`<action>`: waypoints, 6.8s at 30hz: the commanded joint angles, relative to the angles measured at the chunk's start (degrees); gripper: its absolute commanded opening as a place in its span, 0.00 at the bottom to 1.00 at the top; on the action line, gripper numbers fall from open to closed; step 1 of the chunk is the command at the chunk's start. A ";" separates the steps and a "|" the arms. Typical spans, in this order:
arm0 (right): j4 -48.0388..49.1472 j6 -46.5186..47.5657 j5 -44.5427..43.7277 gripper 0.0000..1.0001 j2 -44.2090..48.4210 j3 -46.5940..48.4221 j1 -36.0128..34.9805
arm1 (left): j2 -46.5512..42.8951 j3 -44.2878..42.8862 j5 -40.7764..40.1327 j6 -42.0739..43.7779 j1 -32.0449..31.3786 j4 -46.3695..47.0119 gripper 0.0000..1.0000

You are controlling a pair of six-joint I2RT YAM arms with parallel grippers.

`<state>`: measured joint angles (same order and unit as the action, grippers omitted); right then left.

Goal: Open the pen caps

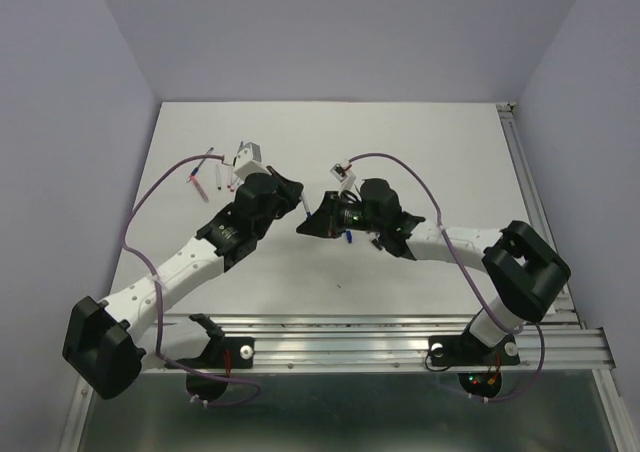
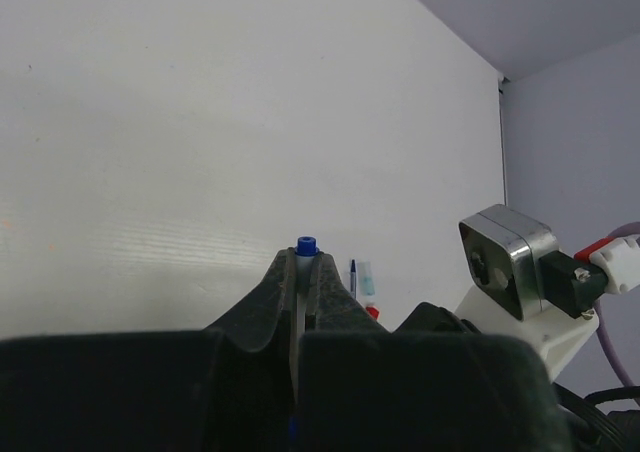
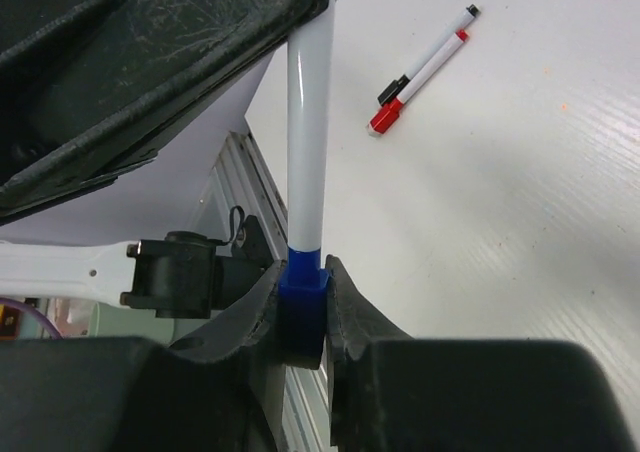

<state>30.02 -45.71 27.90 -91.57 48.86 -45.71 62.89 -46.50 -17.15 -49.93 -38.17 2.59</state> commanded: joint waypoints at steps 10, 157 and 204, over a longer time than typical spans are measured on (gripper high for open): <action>5.83 -5.96 11.04 0.01 8.42 -12.11 -7.72 | 14.00 -11.14 -14.16 12.05 8.54 18.15 0.00; -31.69 19.08 -36.07 1.00 26.97 -12.12 -0.78 | 29.04 -6.49 0.80 19.52 29.21 -14.89 0.73; -31.78 18.12 -36.08 1.00 26.27 -11.68 -0.69 | 37.04 -8.17 -5.00 19.43 26.04 -18.24 0.00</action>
<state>-4.03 -27.24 -7.73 -65.30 37.04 -46.83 97.41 -54.65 -21.08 -30.87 -12.38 -13.67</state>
